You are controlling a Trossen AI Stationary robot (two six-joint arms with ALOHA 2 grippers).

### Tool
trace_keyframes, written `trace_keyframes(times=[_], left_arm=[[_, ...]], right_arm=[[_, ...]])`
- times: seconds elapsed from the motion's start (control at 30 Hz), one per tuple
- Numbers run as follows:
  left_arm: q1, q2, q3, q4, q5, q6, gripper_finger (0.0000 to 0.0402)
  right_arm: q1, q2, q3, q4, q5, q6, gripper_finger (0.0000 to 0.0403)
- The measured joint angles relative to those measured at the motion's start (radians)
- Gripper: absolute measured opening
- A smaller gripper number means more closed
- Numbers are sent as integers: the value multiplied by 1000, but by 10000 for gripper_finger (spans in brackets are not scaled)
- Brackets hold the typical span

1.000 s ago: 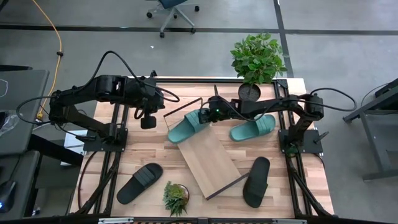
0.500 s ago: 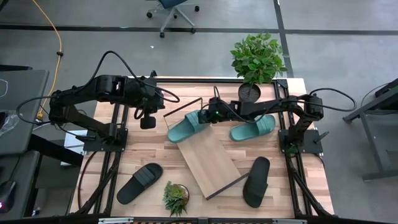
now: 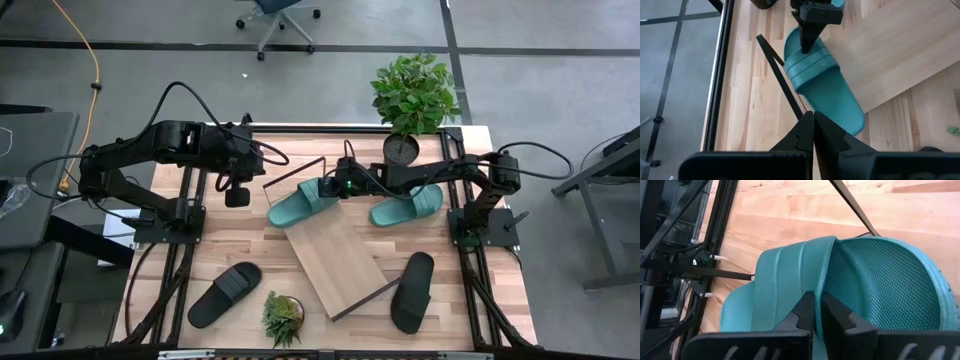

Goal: Pick and place slides into the shelf
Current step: Put the top green slide on the shelf

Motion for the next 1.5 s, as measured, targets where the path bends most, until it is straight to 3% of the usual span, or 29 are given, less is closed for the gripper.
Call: trace_keyframes(times=[0.93, 1.5], left_arm=[[0, 0, 0, 0, 0, 30, 3], [0, 0, 0, -1, 0, 29, 3]], right_arm=[[26, -1, 0, -25, 117, 69, 4], [23, -1, 0, -92, 117, 67, 75]])
